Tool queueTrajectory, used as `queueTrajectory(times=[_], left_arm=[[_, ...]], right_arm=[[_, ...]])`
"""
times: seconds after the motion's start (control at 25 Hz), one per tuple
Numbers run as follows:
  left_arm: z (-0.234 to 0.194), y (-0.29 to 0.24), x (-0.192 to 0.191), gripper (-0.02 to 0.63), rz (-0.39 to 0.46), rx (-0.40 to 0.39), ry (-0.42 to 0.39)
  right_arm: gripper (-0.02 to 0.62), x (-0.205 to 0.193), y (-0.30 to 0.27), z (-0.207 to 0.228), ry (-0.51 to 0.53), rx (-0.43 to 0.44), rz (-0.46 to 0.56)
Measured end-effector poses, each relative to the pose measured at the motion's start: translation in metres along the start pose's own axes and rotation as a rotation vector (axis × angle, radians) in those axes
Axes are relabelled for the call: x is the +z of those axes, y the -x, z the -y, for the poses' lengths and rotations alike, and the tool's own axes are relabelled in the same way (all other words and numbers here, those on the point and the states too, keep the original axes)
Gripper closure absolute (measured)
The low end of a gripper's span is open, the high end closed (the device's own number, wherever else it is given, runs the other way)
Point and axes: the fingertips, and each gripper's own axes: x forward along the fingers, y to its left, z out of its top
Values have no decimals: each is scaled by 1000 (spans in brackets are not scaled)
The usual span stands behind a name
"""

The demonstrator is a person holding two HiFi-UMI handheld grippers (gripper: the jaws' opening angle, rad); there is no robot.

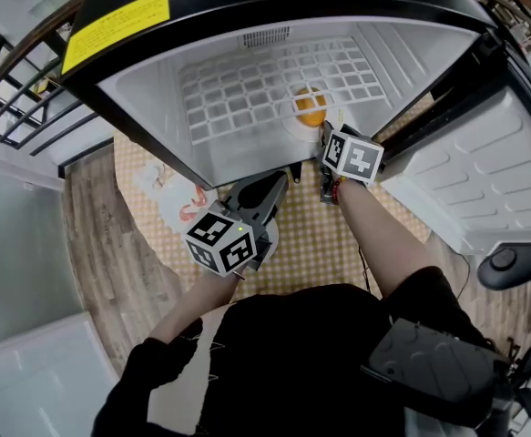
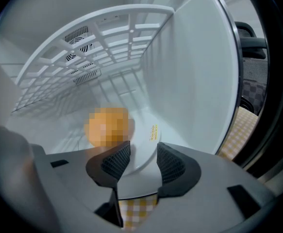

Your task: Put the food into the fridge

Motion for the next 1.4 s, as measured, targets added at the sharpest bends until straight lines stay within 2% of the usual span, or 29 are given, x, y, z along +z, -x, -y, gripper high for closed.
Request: queueTrajectory(times=[0.56, 0.76, 1.0, 1.24, 1.4], left_arm=[[1, 4, 0, 591, 0, 9, -5], [1, 11, -1, 591, -5, 17, -6], [-5, 22, -2, 591, -31, 1, -16], [8, 34, 11, 591, -15, -121, -52], [6, 45, 11, 591, -39, -155, -83]], right_arm=[[414, 0, -1, 1, 69, -19, -14], [399, 0, 0, 0, 165, -53, -9], [397, -1, 0, 1, 139, -69, 8], [394, 5, 8, 7, 75, -92, 70], [394, 4, 24, 6, -14, -97, 123]])
